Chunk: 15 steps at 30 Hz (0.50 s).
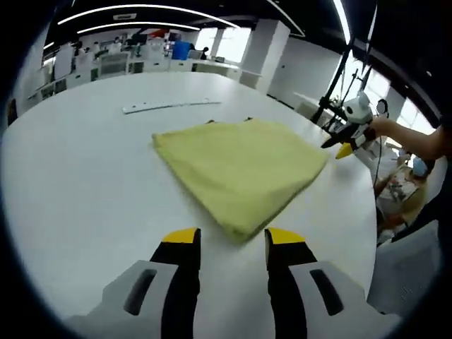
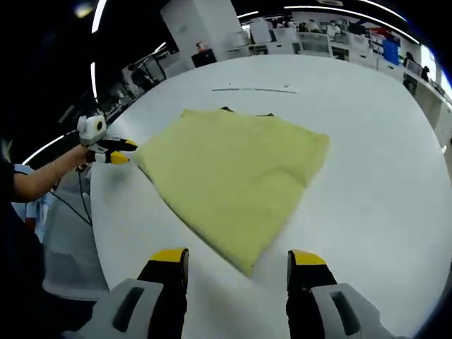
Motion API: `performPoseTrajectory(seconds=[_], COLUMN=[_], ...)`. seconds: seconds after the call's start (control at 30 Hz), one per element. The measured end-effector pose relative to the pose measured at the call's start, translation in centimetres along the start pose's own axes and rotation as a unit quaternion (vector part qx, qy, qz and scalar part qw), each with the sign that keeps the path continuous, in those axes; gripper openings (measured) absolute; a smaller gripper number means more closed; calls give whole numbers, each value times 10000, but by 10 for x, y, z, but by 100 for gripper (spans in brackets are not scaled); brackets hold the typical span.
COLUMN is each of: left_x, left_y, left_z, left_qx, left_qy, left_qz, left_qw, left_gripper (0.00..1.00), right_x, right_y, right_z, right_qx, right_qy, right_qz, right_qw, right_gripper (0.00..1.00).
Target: Fold the garment on the visible template until the final outline fits inside the template.
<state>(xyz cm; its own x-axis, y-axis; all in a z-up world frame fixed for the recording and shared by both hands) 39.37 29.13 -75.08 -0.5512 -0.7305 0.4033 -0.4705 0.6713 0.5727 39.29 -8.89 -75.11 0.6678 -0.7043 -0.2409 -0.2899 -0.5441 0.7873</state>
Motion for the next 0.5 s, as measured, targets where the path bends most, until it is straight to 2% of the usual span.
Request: performPoseTrajectory(seconds=[0.13,0.3,0.5], left_x=[-3,-4,-8], left_y=[-2,-3,-5], left_z=[7,12,12], left_qx=[-55,-95,50], left_qy=[15,103,277], left_qz=[-72,-54,-92], left_qw=[10000,9999,9996], left_gripper=[28,20,16], right_x=[1,0,0], right_y=[-3,-5,-6], right_z=[8,11,9], right_qx=[45,134,233], right_qy=[-86,-93,-162], right_qz=[-2,13,-23], right_qw=[10000,9999,9996], right_gripper=[41,28,21])
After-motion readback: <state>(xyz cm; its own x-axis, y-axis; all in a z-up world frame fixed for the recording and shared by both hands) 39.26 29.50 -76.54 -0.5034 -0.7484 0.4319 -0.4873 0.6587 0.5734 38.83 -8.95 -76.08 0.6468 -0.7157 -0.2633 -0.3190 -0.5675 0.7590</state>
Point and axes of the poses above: the point that each gripper's makers call its tool centre point, and the gripper's own axes: y roughly backward along the fingers, x roughly to its right, z roughly out of its underside, the point moved 4 cm from there along y, roughly backward along the fingers, and after that the axes turned 6 degrees about y, right-handed, at the moved point
